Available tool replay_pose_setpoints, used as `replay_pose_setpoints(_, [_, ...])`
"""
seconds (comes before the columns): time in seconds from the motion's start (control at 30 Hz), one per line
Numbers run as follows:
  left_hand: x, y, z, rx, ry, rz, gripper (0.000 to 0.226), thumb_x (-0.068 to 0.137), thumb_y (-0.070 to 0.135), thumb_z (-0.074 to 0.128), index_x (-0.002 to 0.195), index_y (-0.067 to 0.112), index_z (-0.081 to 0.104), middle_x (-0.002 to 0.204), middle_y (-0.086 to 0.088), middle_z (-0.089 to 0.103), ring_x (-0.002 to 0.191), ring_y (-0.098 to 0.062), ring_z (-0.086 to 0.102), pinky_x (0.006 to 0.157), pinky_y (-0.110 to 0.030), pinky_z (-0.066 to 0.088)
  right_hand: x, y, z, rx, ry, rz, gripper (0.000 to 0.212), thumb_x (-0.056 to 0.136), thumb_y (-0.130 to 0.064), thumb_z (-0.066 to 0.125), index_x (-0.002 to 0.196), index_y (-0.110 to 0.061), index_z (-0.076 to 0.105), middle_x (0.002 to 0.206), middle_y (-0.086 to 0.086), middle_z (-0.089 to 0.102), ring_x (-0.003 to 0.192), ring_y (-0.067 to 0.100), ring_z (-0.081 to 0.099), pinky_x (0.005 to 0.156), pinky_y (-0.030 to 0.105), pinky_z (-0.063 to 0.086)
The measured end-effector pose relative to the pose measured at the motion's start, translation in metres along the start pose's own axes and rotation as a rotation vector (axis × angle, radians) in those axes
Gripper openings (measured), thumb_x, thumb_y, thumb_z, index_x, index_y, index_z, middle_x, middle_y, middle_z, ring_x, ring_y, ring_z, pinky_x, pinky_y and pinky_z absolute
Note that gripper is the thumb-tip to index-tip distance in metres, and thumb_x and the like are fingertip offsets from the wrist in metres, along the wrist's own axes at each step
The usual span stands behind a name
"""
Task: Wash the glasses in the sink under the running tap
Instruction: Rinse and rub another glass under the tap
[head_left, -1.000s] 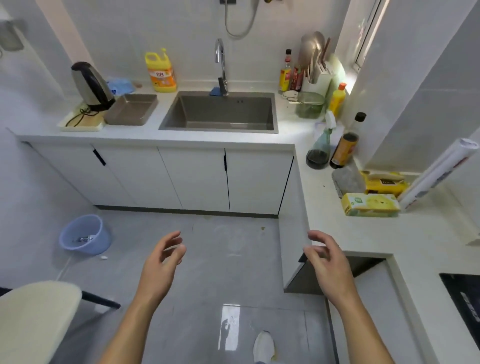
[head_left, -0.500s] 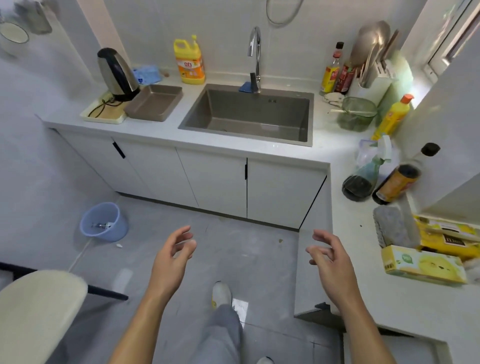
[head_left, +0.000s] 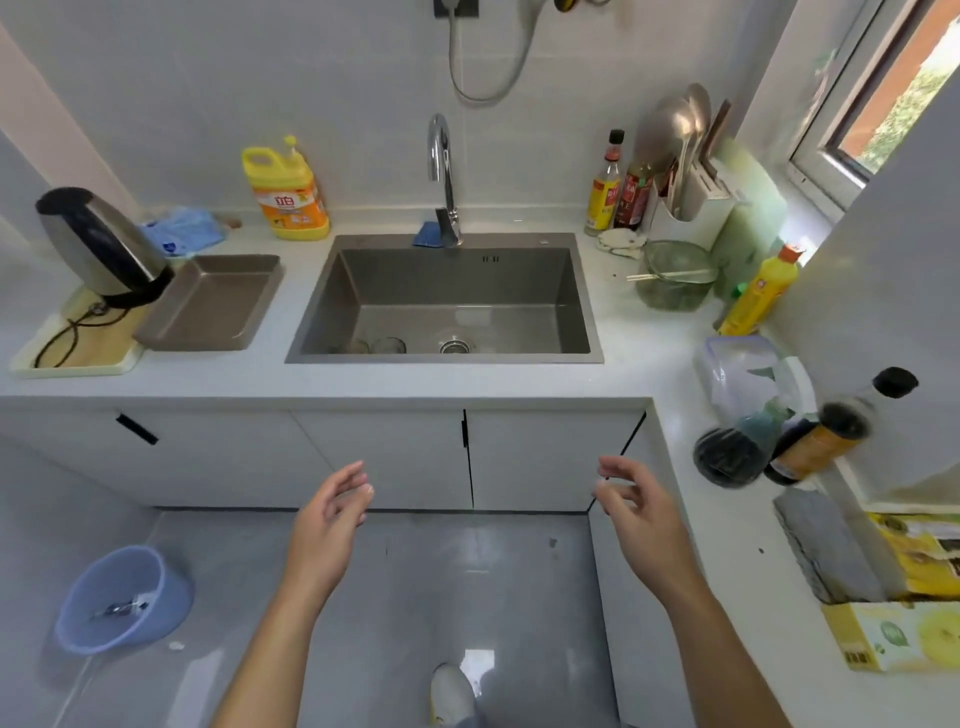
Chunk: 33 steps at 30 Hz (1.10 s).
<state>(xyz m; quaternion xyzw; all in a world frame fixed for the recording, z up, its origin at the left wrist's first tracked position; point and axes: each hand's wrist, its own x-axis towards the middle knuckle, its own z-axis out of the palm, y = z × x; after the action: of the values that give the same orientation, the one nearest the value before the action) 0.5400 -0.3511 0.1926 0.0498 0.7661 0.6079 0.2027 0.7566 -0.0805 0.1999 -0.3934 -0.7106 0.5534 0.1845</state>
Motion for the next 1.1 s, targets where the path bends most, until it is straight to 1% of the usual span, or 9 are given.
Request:
replay_pose_setpoints(0.13, [0.047, 0.011, -0.009, 0.012, -0.002, -0.021, 0.031, 0.102, 0.01, 0.062, 0.131, 0.022, 0.063, 0.117, 0.005, 0.069, 0.111, -0.005, 0.065, 0.093, -0.032, 0.054, 0.029, -0.015, 0.032, 0.005, -0.04, 0.017, 0.026, 0.101, -0.022, 0.065, 0.126, -0.028, 0.065, 0.118, -0.01, 0.068, 0.096, -0.004, 0.066, 0.078, 0.014, 0.054])
replay_pose_setpoints(0.27, [0.083, 0.014, -0.005, 0.02, -0.008, -0.057, 0.03, 0.101, 0.009, 0.063, 0.129, 0.021, 0.064, 0.118, 0.004, 0.07, 0.112, -0.011, 0.066, 0.094, -0.033, 0.053, 0.064, -0.028, 0.047, -0.015, -0.071, 0.044, 0.024, 0.101, -0.02, 0.065, 0.124, -0.026, 0.067, 0.113, -0.005, 0.069, 0.094, 0.002, 0.067, 0.071, 0.009, 0.052])
replay_pose_setpoints(0.43, [0.128, 0.018, 0.009, 0.027, 0.02, -0.098, 0.028, 0.101, 0.012, 0.064, 0.128, 0.021, 0.066, 0.119, 0.003, 0.07, 0.109, -0.005, 0.066, 0.092, -0.028, 0.053, 0.136, -0.036, 0.065, -0.054, -0.129, 0.002, 0.02, 0.101, -0.02, 0.064, 0.118, -0.03, 0.067, 0.115, -0.009, 0.069, 0.1, 0.004, 0.067, 0.08, 0.016, 0.053])
replay_pose_setpoints(0.53, [0.157, 0.027, 0.018, 0.053, 0.041, -0.112, 0.025, 0.101, 0.018, 0.065, 0.124, 0.027, 0.067, 0.12, 0.004, 0.07, 0.11, -0.004, 0.066, 0.091, -0.026, 0.053, 0.189, -0.047, 0.082, -0.075, -0.185, -0.035, 0.02, 0.101, -0.022, 0.063, 0.118, -0.031, 0.068, 0.116, -0.013, 0.069, 0.102, -0.001, 0.066, 0.078, 0.012, 0.049])
replay_pose_setpoints(0.63, [0.191, 0.047, 0.027, 0.071, 0.066, -0.127, 0.02, 0.101, 0.026, 0.066, 0.119, 0.037, 0.067, 0.122, 0.007, 0.07, 0.113, -0.007, 0.067, 0.1, -0.034, 0.055, 0.247, -0.068, 0.095, -0.082, -0.262, -0.064, 0.019, 0.102, -0.025, 0.062, 0.12, -0.03, 0.066, 0.117, -0.011, 0.068, 0.102, -0.001, 0.064, 0.076, 0.012, 0.048])
replay_pose_setpoints(0.77, [0.237, 0.071, 0.042, 0.084, 0.144, -0.125, 0.022, 0.101, 0.031, 0.067, 0.121, 0.037, 0.069, 0.121, 0.011, 0.072, 0.113, -0.008, 0.067, 0.104, -0.04, 0.055, 0.318, -0.089, 0.107, -0.057, -0.32, -0.117, 0.02, 0.101, -0.024, 0.064, 0.121, -0.027, 0.066, 0.118, -0.009, 0.068, 0.107, 0.005, 0.065, 0.087, 0.018, 0.052])
replay_pose_setpoints(0.87, [0.26, 0.077, 0.054, 0.04, 0.197, -0.15, 0.025, 0.096, 0.037, 0.071, 0.121, 0.037, 0.07, 0.12, 0.006, 0.073, 0.106, -0.014, 0.071, 0.101, -0.045, 0.057, 0.357, -0.098, 0.119, -0.082, -0.382, -0.133, 0.022, 0.1, -0.025, 0.066, 0.121, -0.028, 0.065, 0.119, -0.015, 0.067, 0.107, 0.003, 0.065, 0.081, 0.013, 0.05])
replay_pose_setpoints(0.97, [0.27, 0.082, 0.062, 0.044, 0.214, -0.182, 0.042, 0.084, 0.051, 0.067, 0.122, 0.034, 0.07, 0.118, 0.003, 0.073, 0.103, -0.017, 0.073, 0.1, -0.046, 0.057, 0.378, -0.102, 0.133, -0.09, -0.436, -0.131, 0.023, 0.097, -0.021, 0.07, 0.111, -0.038, 0.064, 0.117, -0.015, 0.067, 0.1, -0.003, 0.066, 0.075, 0.01, 0.051])
replay_pose_setpoints(1.1, [0.293, 0.079, 0.056, 0.067, 0.24, -0.231, 0.046, 0.081, 0.055, 0.065, 0.121, 0.033, 0.071, 0.119, 0.002, 0.073, 0.101, -0.017, 0.073, 0.102, -0.05, 0.056, 0.393, -0.1, 0.152, -0.099, -0.473, -0.107, 0.031, 0.092, -0.015, 0.076, 0.104, -0.041, 0.064, 0.113, -0.008, 0.068, 0.097, -0.003, 0.066, 0.078, 0.009, 0.052])
